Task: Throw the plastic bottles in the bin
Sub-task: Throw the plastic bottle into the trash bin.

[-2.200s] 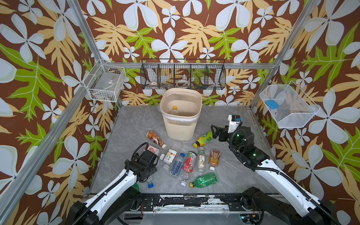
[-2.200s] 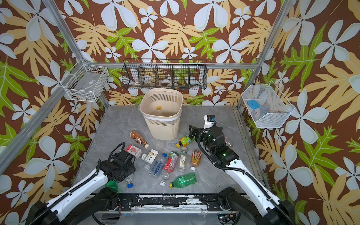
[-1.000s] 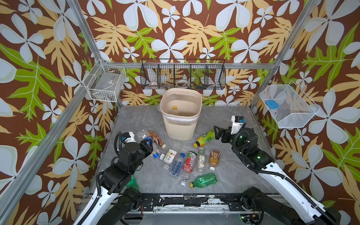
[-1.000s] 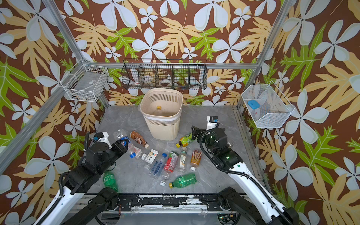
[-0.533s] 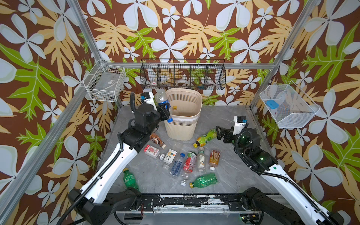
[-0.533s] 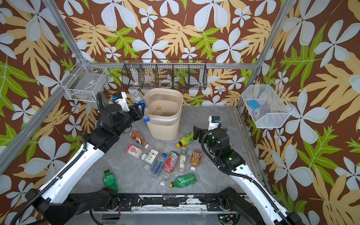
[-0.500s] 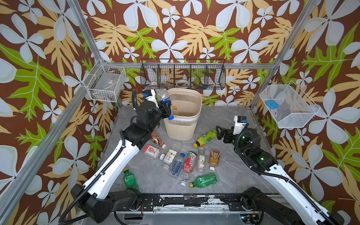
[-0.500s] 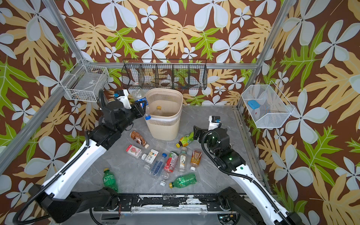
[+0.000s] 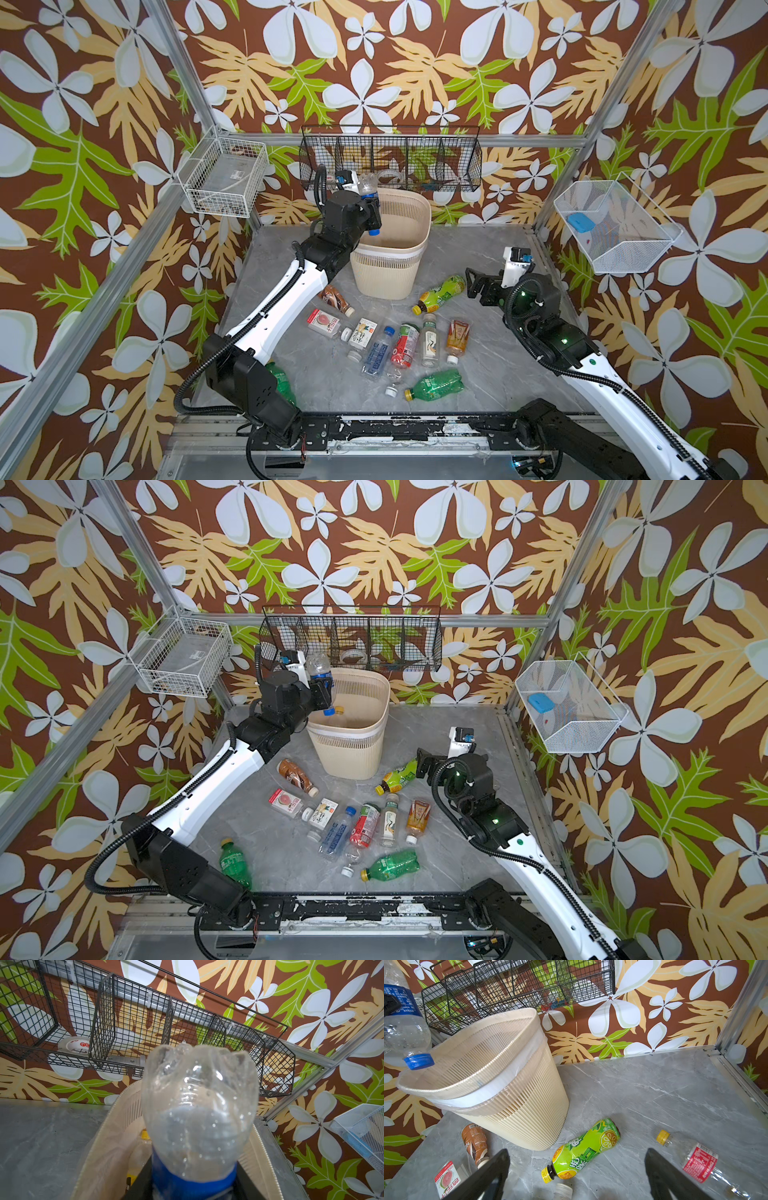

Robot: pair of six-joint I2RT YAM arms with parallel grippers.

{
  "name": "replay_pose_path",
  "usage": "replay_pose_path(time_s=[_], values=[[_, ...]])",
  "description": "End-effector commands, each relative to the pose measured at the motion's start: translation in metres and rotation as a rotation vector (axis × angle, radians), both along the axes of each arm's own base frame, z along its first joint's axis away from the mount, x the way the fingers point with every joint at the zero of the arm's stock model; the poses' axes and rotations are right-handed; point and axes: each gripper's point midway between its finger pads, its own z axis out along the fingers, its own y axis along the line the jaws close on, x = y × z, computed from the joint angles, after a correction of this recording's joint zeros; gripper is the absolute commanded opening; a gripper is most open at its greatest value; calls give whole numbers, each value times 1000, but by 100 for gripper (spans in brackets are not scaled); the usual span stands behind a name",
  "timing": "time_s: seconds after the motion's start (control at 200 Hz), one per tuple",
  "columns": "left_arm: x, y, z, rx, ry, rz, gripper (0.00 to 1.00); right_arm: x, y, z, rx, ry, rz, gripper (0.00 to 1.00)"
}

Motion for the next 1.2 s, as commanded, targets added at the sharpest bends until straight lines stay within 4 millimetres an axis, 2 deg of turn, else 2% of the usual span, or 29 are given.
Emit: replay_pose_path(time_s=[0.0,0.11,0.165,0.195,0.3,0.365,0.46,0.575,0.676,0.726,0.811,0.996,1.081,1.196], values=[[3,2,3,-3,-25,20,43,1,0,2,-7,-8,-3,100],[4,4,-2,3,-15,30,45,1,0,2,-1,-8,-2,100],[4,5,-4,6,-11,36,49,0,0,2,-1,-7,-1,100],[4,6,-5,6,-6,41,55,0,-1,1,-2,-7,-2,100],[2,10,-8,7,5,58,83,-1,-1,1,-4,-5,-1,100],[-1,13,-6,-9,-1,59,93,-1,-1,0,-5,-4,-1,100],[-9,15,2,-43,-28,39,98,0,0,-2,-6,2,2,100],[-27,25,14,-74,-64,38,100,0,2,-6,-7,13,8,100],[-52,39,8,-98,-76,43,100,1,3,-11,-6,25,10,100],[-69,47,-3,-115,-74,47,100,1,3,-15,-4,35,9,100],[-99,64,-34,-158,-60,56,100,2,5,-24,-2,65,15,99],[-154,106,-141,-179,52,148,100,0,9,-53,10,146,22,100],[-173,120,-165,-195,84,179,100,-1,10,-63,11,179,26,100],[-189,135,-172,-242,65,221,100,-3,9,-76,15,220,16,99]])
